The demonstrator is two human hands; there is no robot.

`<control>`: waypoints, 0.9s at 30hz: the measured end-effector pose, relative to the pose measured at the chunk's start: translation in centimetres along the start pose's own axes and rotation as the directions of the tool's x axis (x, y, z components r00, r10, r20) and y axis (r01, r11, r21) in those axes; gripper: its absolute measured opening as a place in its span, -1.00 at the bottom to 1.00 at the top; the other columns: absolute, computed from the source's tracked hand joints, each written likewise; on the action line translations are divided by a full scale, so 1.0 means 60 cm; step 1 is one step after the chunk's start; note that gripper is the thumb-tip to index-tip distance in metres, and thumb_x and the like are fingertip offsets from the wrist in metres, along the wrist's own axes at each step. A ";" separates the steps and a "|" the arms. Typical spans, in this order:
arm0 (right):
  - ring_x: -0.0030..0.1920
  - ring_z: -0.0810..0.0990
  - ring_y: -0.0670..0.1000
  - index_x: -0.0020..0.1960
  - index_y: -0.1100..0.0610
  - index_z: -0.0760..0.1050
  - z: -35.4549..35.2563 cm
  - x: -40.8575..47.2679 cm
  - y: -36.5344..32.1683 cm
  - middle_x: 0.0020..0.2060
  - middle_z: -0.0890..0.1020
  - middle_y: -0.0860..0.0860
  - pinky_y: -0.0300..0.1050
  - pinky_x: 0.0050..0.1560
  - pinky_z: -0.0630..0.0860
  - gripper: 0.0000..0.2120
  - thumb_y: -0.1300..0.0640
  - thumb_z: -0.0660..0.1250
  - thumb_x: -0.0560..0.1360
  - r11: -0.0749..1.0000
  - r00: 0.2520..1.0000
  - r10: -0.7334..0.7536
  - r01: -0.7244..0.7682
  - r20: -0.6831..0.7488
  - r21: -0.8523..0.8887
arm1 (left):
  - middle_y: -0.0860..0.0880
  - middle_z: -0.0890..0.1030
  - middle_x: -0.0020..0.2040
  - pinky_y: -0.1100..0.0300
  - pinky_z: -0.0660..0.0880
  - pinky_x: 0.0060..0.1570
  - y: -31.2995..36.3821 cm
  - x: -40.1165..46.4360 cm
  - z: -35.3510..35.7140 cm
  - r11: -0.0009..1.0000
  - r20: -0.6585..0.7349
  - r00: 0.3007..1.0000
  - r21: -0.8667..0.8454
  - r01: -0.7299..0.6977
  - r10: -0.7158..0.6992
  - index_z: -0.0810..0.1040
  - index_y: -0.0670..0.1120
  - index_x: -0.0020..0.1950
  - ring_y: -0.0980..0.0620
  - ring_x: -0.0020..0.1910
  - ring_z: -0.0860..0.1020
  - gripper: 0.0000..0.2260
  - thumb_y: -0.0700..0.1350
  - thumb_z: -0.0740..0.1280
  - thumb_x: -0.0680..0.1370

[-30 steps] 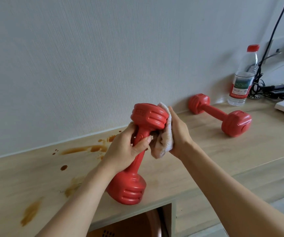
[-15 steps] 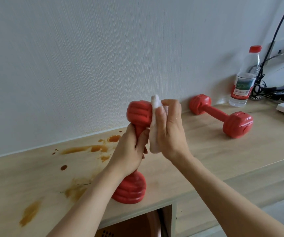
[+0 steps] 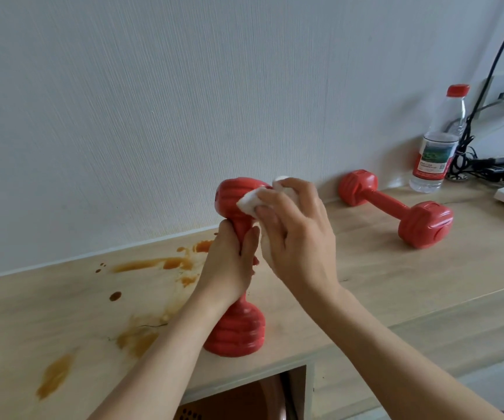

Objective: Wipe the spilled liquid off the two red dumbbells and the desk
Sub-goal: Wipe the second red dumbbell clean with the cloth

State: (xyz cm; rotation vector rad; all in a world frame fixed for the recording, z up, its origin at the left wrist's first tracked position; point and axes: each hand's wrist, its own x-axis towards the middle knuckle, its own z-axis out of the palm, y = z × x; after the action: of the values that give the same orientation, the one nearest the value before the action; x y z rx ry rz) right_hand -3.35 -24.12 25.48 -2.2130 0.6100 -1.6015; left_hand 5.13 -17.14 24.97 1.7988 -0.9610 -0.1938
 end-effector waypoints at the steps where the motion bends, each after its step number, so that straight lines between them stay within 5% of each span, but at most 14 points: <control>1: 0.01 0.54 0.05 0.05 -0.10 0.49 -0.001 0.003 0.004 0.09 0.51 -0.02 -0.09 -0.14 0.50 -0.83 -0.03 0.17 0.53 0.997 0.997 0.070 -0.071 0.017 0.040 | -0.04 0.51 -0.30 0.35 0.43 -0.48 0.000 -0.001 0.000 1.000 -0.002 1.000 -0.007 -0.006 0.006 0.31 -0.08 -0.06 0.10 -0.42 0.50 -0.87 -0.04 0.16 0.61; 5: -0.08 0.53 -0.03 -0.05 0.02 0.57 -0.009 0.003 0.024 -0.03 0.51 -0.09 -0.02 -0.09 0.50 -0.71 -0.11 0.15 0.52 0.968 0.973 0.222 -0.227 0.056 0.105 | -0.01 0.49 -0.29 0.14 0.51 -0.36 0.003 -0.005 -0.004 0.999 -0.016 1.000 -0.036 -0.020 0.019 0.32 -0.06 -0.07 0.07 -0.37 0.52 -0.90 -0.06 0.17 0.60; 12: -0.09 0.51 0.03 -0.02 -0.02 0.51 -0.007 0.029 -0.021 -0.01 0.49 -0.05 -0.10 -0.18 0.43 -0.81 -0.07 0.16 0.54 0.999 0.999 0.044 -0.044 0.027 0.019 | 0.01 0.51 -0.32 0.16 0.46 -0.35 0.006 -0.003 0.002 0.996 0.005 0.998 0.054 -0.066 0.066 0.29 -0.03 -0.10 0.19 -0.44 0.48 -0.89 -0.08 0.15 0.61; 15: -0.16 0.53 -0.08 -0.08 -0.01 0.46 -0.003 0.023 0.010 -0.09 0.49 -0.06 -0.10 -0.13 0.44 -0.87 0.01 0.18 0.58 0.937 0.962 0.247 -0.268 0.117 0.223 | -0.01 0.50 -0.32 0.18 0.49 -0.37 0.007 -0.007 -0.002 0.997 0.013 0.998 0.027 -0.066 0.066 0.32 -0.09 -0.05 0.13 -0.41 0.51 -0.89 -0.08 0.17 0.60; 18: -0.20 0.60 0.08 -0.14 0.00 0.44 -0.001 0.020 0.028 -0.15 0.51 -0.01 0.14 -0.15 0.55 -0.84 0.02 0.17 0.59 0.864 0.915 0.347 -0.398 0.208 0.307 | -0.02 0.49 -0.30 0.17 0.51 -0.39 0.005 -0.007 -0.005 0.998 0.016 0.998 0.003 -0.059 0.059 0.33 -0.12 -0.03 0.07 -0.38 0.52 -0.89 -0.08 0.18 0.60; 21: -0.14 0.54 -0.06 -0.11 0.02 0.48 -0.009 0.021 0.003 -0.09 0.50 -0.05 -0.07 -0.09 0.47 -0.86 0.01 0.21 0.57 0.930 0.956 0.232 -0.272 0.177 0.248 | -0.05 0.50 -0.28 0.28 0.46 -0.45 0.003 -0.001 -0.005 0.999 0.013 0.999 -0.007 -0.036 0.036 0.32 -0.12 -0.03 0.08 -0.40 0.51 -0.88 -0.08 0.17 0.60; 24: -0.09 0.53 0.01 -0.07 -0.04 0.47 -0.018 0.020 -0.021 -0.02 0.47 -0.05 -0.09 -0.14 0.46 -0.87 -0.08 0.22 0.54 0.991 0.991 0.046 -0.061 0.129 0.118 | -0.08 0.53 -0.27 0.36 0.40 -0.50 0.004 0.001 -0.002 1.000 0.009 1.000 0.010 -0.019 0.019 0.33 -0.14 -0.03 0.07 -0.40 0.50 -0.85 -0.06 0.15 0.61; 27: -0.09 0.53 -0.03 -0.05 0.02 0.51 -0.016 0.016 -0.003 -0.01 0.47 -0.05 -0.03 -0.15 0.50 -0.86 -0.02 0.24 0.55 0.986 0.987 0.085 -0.103 0.137 0.132 | -0.07 0.52 -0.26 0.36 0.42 -0.48 0.004 0.000 0.000 1.000 0.010 1.000 0.001 -0.021 0.021 0.32 -0.12 -0.03 0.08 -0.38 0.51 -0.87 -0.06 0.16 0.60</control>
State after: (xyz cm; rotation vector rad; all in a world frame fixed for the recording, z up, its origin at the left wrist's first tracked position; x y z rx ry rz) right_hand -3.95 -24.47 26.63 -2.1341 0.5406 -1.3953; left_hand 5.01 -17.13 25.16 1.7890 -0.9867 -0.1891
